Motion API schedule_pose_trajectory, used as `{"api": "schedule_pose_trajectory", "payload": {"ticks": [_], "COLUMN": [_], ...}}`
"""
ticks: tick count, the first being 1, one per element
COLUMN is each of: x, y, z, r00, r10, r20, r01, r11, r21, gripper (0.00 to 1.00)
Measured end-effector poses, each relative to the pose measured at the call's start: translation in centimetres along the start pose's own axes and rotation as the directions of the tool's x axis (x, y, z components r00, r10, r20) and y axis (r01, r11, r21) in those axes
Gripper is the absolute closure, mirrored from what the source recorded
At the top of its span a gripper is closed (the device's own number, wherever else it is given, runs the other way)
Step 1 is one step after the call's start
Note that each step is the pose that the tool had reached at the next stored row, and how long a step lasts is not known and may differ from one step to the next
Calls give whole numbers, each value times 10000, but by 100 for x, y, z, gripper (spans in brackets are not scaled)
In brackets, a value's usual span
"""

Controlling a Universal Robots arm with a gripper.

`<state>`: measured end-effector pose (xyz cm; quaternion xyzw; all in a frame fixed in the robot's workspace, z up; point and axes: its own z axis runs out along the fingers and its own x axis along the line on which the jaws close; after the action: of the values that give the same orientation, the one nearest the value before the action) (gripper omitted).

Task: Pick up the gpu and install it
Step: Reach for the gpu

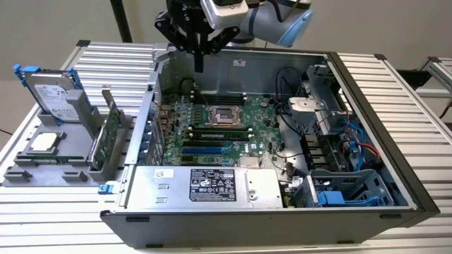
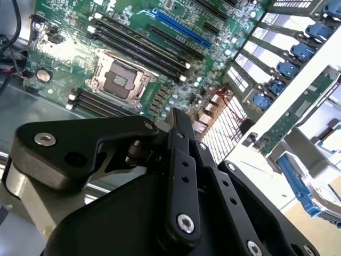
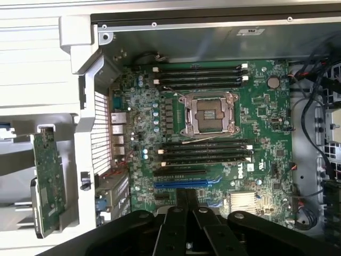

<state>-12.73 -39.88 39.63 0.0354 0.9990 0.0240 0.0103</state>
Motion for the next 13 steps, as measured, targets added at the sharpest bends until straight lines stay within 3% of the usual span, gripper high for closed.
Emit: {"api": "schedule_pose_trajectory", "payload": {"ticks": [13], "x": [223], "y": [-16], "z": [-4], "r00": [10000], "r10": [1], "r20": [1], "r01": [-1], "r11": [10000], "r21": [-1], "gripper": [100]}}
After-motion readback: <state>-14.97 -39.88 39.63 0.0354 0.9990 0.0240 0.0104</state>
